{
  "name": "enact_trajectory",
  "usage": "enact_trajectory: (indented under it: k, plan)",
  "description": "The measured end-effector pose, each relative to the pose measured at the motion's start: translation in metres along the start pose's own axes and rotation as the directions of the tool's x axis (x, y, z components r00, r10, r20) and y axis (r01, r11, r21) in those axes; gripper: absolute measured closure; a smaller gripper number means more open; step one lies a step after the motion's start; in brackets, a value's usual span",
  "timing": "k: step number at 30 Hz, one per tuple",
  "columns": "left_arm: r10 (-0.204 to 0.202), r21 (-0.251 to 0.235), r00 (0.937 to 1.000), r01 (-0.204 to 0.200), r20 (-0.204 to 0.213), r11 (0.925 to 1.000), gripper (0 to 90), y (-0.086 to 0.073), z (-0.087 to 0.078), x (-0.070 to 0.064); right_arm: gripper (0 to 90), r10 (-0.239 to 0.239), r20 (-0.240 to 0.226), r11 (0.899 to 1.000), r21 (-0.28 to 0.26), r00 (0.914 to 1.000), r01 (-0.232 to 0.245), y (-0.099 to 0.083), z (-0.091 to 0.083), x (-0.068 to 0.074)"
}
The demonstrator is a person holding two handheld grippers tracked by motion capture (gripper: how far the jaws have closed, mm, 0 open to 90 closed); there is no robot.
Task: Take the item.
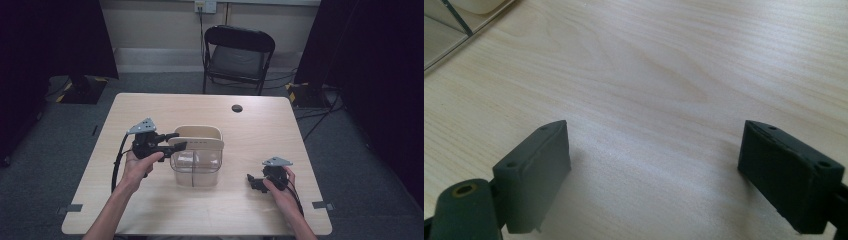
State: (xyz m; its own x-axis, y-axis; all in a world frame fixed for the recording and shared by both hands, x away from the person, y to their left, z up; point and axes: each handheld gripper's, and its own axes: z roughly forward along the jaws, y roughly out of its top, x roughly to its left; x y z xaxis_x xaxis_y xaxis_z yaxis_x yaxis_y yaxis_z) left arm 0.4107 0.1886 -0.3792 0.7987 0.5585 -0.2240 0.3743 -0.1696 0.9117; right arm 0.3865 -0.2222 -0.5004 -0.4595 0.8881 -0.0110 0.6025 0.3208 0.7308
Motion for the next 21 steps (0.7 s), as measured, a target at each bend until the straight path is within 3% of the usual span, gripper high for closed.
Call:
enact_trajectory:
  k: [21]
  plan:
    - [-0.001,0.001,1.0000,0.001,0.001,1.0000,46.9,-0.0001,0.0000,0.0000,12.7,-0.001,0.000,1.000,-0.001,1.0000,0.001,0.0000,0.0000,-0.0001]
